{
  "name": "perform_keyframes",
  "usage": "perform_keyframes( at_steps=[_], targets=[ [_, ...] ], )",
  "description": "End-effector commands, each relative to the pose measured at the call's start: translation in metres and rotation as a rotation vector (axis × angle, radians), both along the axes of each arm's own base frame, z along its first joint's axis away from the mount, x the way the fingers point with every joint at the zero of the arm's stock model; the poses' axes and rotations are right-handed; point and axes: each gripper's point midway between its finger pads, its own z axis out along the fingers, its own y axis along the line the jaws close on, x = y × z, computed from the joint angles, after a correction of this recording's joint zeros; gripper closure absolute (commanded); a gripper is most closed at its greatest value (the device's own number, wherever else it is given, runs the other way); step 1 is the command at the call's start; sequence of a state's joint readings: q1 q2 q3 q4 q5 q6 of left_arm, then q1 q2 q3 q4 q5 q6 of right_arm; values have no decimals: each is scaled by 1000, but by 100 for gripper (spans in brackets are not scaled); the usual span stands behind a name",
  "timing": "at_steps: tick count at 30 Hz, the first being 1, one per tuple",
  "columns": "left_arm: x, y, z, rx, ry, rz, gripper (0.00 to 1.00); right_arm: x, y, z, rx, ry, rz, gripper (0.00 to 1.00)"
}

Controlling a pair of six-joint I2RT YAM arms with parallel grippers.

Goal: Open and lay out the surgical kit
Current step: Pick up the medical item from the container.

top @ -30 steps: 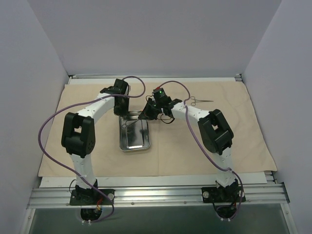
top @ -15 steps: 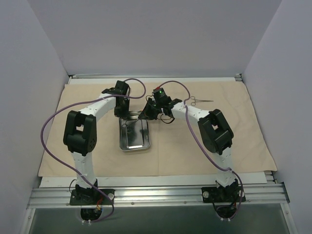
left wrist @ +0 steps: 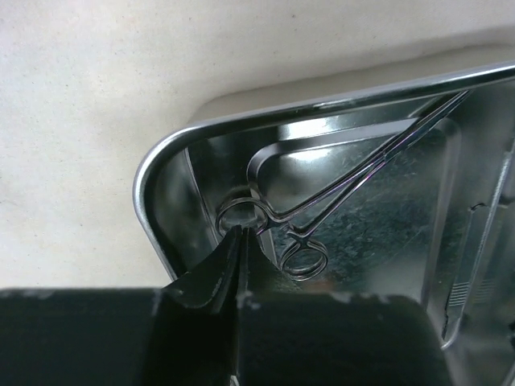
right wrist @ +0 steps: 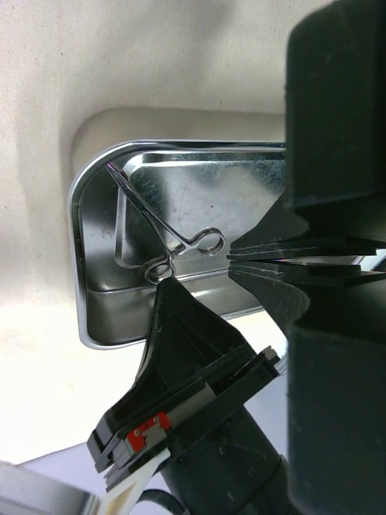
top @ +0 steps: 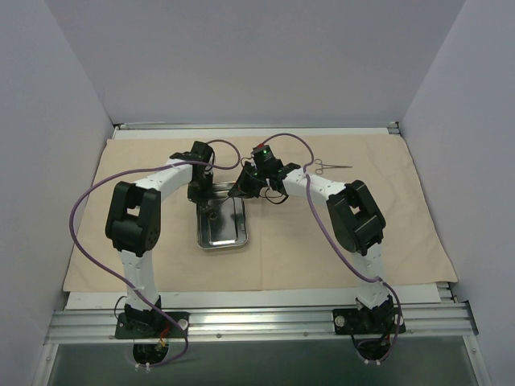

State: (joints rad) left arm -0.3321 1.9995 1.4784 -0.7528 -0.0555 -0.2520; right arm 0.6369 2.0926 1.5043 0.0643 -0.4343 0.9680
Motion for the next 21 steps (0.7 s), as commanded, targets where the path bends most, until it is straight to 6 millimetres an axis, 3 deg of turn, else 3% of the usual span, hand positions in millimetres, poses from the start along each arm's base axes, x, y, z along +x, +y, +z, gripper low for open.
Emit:
perform_keyframes(
  at_steps=[1,16,21],
  targets=[
    [-4,3,7,15,-11,6,98,-2,4,9,14,-20,15,98],
    [-8,3,-7,20,10,4,98,-4,3,3,11,-5,19,98],
    [-9,1,-12,15,16,3,98,-1,1,-5,-31,13,14,89]
  ],
)
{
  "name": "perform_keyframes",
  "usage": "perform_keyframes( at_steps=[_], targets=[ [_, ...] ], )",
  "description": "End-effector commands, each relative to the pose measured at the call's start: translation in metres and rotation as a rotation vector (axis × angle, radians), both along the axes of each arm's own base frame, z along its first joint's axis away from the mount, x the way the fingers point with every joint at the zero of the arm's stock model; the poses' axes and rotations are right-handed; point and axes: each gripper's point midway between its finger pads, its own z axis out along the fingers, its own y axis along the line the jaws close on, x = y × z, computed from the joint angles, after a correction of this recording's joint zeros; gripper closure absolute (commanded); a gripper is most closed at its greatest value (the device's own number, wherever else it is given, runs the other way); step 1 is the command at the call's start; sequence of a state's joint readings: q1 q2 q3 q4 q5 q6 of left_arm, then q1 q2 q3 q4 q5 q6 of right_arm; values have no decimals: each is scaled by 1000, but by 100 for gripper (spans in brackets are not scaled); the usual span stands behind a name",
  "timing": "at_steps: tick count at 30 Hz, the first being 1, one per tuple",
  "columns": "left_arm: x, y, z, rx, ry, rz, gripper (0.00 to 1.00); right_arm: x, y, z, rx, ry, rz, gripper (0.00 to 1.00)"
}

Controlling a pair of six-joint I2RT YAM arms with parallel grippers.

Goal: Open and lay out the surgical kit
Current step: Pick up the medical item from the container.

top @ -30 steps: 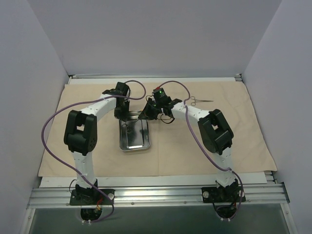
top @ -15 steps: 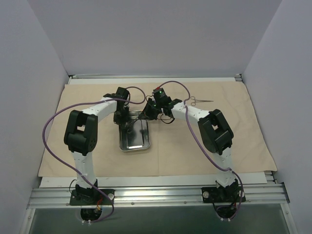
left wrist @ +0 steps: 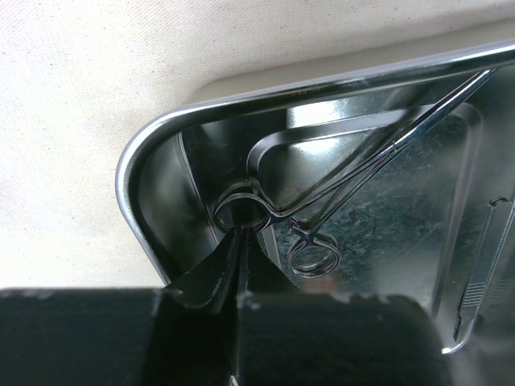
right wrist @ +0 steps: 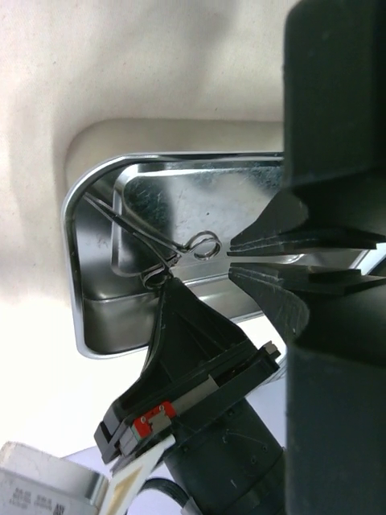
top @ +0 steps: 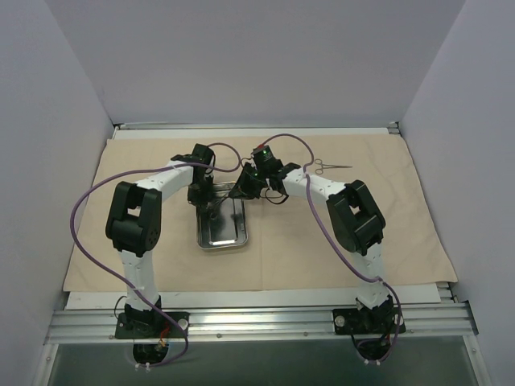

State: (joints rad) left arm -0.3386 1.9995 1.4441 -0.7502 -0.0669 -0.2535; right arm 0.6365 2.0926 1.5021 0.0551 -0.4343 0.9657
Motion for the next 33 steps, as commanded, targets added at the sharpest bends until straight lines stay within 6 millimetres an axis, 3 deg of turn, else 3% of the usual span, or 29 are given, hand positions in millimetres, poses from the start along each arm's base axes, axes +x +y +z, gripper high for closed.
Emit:
perform_keyframes(
  at_steps=[1,14,21,33],
  targets=[
    [0,-2,-3,-6,-8,6,98,5,3,1,-26,-9,8,87],
    [0,-4,-5,-19,-9,8,98,14,15,-10,-47,54,-74,78],
    [0,-4,-5,-28,-12,7,98,22,32,-14,-51,84,-117,74],
    [-2,-7,-7,-46,-11,1,98,25,30,-35,-84,109,-211,69]
  ],
)
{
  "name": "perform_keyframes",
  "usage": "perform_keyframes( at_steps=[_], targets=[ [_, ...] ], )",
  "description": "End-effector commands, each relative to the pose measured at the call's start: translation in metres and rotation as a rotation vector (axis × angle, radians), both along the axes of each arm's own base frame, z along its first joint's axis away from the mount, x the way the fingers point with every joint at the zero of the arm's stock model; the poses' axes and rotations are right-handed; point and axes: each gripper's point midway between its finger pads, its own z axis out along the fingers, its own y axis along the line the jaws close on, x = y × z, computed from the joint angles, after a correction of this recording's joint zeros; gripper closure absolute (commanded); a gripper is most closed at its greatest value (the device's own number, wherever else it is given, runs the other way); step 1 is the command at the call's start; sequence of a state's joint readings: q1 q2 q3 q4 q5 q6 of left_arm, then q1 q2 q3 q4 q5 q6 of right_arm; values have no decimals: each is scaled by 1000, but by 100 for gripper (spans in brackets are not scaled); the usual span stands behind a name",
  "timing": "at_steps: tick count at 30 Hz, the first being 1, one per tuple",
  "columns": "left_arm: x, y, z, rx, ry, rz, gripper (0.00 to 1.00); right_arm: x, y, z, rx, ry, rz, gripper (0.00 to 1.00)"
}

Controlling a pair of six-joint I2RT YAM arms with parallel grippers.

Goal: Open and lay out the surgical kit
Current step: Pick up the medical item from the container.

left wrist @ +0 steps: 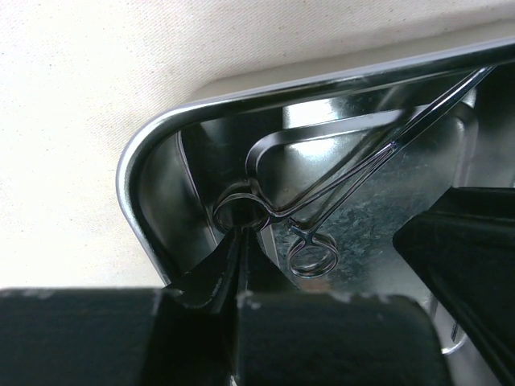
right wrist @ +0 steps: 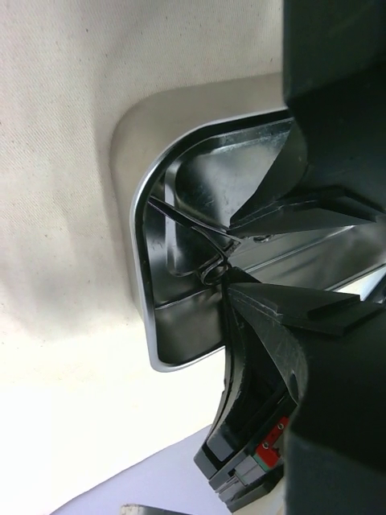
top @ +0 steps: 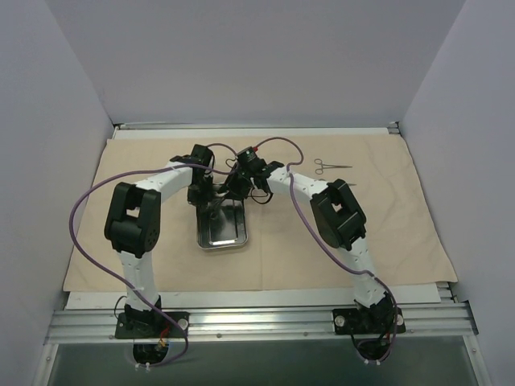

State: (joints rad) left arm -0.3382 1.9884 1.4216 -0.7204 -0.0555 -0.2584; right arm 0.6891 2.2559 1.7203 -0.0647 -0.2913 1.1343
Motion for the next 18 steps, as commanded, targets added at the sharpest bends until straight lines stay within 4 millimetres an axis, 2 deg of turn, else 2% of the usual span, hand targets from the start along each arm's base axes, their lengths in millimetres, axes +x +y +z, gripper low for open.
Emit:
perform_keyframes(
  at_steps=[1,8,14,18],
  targets=[
    [-2,-5,-6,-28,3,-2,98,-1,2,-12,-33,24,-44,69],
    [-2,-5,-4,-30,-1,-8,98,-4,0,-27,-76,43,-73,67],
    [-2,-6,-5,-36,1,-10,98,3,1,-38,-91,34,-94,67],
    [-3,-6,-7,-36,4,-12,98,4,0,-40,-128,33,-109,67]
  ],
)
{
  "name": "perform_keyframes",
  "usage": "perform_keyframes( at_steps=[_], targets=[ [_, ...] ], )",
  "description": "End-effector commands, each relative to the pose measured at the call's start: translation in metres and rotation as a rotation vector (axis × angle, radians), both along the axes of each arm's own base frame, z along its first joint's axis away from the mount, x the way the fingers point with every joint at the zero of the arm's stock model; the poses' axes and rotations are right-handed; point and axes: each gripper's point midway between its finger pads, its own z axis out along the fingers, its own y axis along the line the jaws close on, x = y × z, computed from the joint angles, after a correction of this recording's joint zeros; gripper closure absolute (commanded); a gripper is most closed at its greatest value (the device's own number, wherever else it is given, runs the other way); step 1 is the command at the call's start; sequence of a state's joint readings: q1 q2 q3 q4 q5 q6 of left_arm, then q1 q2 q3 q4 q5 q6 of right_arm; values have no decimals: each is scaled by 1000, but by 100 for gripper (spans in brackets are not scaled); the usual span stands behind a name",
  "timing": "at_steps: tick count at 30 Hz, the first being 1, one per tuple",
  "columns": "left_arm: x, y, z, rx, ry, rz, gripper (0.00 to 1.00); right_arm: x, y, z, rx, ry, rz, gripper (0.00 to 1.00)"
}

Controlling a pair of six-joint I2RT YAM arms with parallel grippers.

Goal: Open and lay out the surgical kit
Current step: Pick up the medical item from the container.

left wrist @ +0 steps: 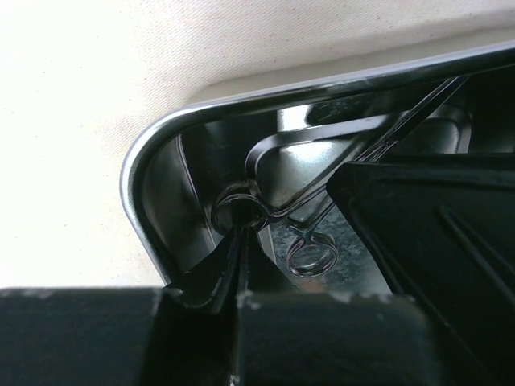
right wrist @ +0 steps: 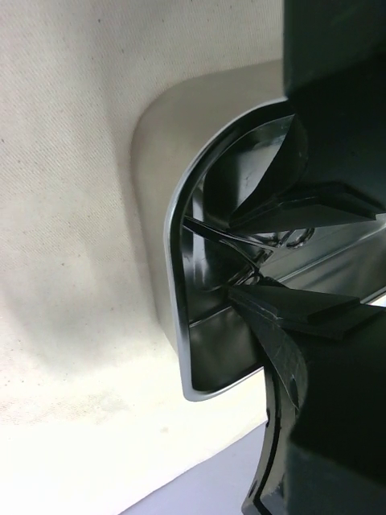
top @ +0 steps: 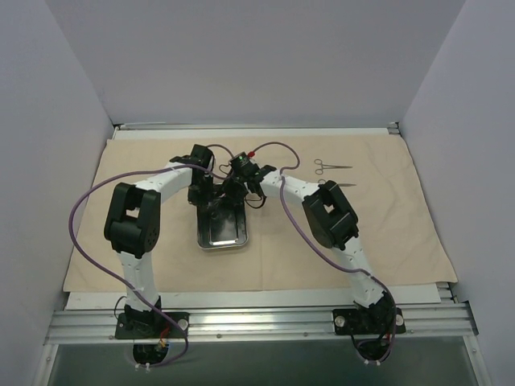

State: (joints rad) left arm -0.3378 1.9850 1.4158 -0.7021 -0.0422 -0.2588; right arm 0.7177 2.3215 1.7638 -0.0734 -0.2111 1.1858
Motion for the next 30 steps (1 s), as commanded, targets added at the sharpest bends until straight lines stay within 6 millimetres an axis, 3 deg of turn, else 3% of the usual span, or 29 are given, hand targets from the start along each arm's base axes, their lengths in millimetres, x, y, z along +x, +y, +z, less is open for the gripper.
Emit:
perform_keyframes(
  at_steps=[1,20,24,30],
  targets=[
    [-5,-3,-7,-19,14,-9,98,-1,-7,-15,-86,17,-44,66],
    [-5,-4,-10,-26,19,-10,98,-4,-12,-62,-163,78,-88,71],
    [-6,-4,-11,-27,21,-11,98,-10,-17,-73,-174,109,-100,78],
    [-7,-4,-10,-27,20,-14,98,-14,-26,-83,-202,117,-83,96]
  ],
)
